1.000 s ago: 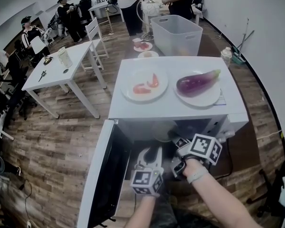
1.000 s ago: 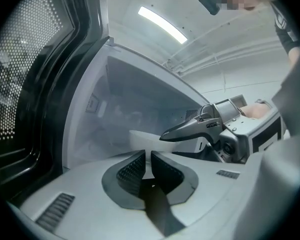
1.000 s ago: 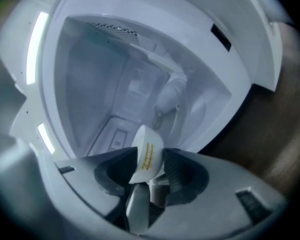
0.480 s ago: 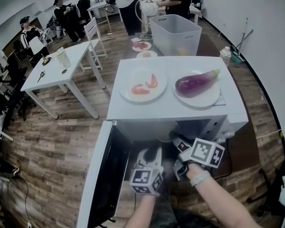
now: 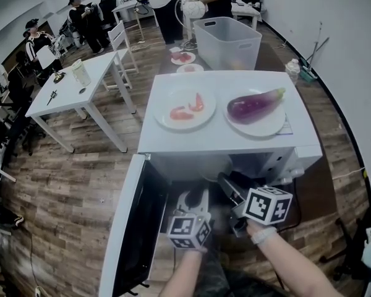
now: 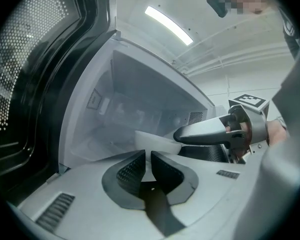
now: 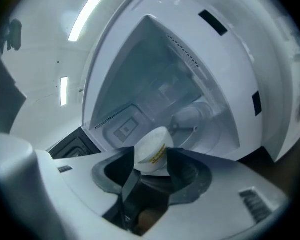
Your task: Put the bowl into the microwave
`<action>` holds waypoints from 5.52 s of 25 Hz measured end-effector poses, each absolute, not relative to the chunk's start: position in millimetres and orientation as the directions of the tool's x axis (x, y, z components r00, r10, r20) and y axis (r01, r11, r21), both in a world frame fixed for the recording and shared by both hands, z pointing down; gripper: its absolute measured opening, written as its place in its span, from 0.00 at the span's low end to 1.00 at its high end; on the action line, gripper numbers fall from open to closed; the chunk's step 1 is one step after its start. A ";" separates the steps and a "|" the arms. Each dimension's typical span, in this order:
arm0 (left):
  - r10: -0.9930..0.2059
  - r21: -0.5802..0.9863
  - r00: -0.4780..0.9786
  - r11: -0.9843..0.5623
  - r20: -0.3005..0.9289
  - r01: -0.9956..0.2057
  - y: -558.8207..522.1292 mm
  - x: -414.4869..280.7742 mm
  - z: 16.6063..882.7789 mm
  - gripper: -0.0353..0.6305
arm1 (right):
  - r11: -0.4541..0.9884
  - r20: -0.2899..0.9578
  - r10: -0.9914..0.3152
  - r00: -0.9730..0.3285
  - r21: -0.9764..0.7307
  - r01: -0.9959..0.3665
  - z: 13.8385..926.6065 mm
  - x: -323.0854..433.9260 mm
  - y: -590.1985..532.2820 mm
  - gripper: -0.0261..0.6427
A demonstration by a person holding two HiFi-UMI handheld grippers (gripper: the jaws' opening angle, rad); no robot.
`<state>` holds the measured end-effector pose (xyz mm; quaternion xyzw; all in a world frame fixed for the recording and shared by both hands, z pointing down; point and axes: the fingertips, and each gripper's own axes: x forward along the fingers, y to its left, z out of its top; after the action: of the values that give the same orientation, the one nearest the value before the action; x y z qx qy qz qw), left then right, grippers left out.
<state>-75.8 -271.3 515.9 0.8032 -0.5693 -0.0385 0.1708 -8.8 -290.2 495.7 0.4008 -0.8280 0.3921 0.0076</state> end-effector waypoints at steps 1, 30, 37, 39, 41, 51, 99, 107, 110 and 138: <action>-0.928 0.320 0.349 -0.293 0.132 -0.901 -271.5 -75.8 515.4 0.11 | 0.380 0.333 -0.655 -0.679 -0.631 -0.676 497.2 -8.9 -288.8 0.35; -0.925 0.333 0.367 -0.316 0.103 -0.889 -274.4 -75.3 510.5 0.08 | 0.551 0.352 -0.664 -0.659 -0.366 -0.750 502.8 -18.2 -277.0 0.14; -0.926 0.331 0.363 -0.311 0.106 -0.891 -279.5 -77.9 511.1 0.07 | 0.515 0.359 -0.686 -0.633 -0.374 -0.771 505.4 -15.9 -283.1 0.05; -0.925 0.333 0.365 -0.313 0.106 -0.890 -281.0 -78.2 510.8 0.07 | 0.515 0.359 -0.686 -0.633 -0.374 -0.771 504.8 -16.9 -283.5 0.05; -0.924 0.331 0.366 -0.314 0.107 -0.890 -283.2 -78.4 511.2 0.06 | 0.514 0.361 -0.687 -0.631 -0.372 -0.773 505.4 -17.4 -284.7 0.05; -0.921 0.334 0.376 -0.323 0.106 -0.885 -293.1 -77.7 511.7 0.06 | 0.500 0.360 -0.695 -0.622 -0.381 -0.778 507.7 -17.4 -293.5 0.05; -0.911 0.371 0.393 -0.326 0.121 -0.869 -304.9 -69.7 521.0 0.06 | 0.499 0.381 -0.683 -0.623 -0.379 -0.779 521.5 -15.7 -307.2 0.04; -0.903 0.368 0.413 -0.346 0.120 -0.863 -292.2 -59.2 522.6 0.06 | 0.510 0.318 -0.699 -0.641 -0.407 -0.758 517.1 -10.6 -297.7 0.04; -0.901 0.364 0.418 -0.352 0.119 -0.862 -286.6 -56.8 521.2 0.06 | 0.511 0.280 -0.711 -0.645 -0.425 -0.747 510.6 -9.8 -295.2 0.04; -0.877 0.343 0.464 -0.401 0.123 -0.850 -206.5 -32.4 480.0 0.06 | 0.607 0.300 -0.614 -0.730 -0.411 -0.680 479.4 -6.3 -211.8 0.04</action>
<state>-32.4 -206.5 480.0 0.8360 -0.5165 -0.0382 0.1813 -6.3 -211.8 479.4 0.3617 -0.8941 0.2560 0.0641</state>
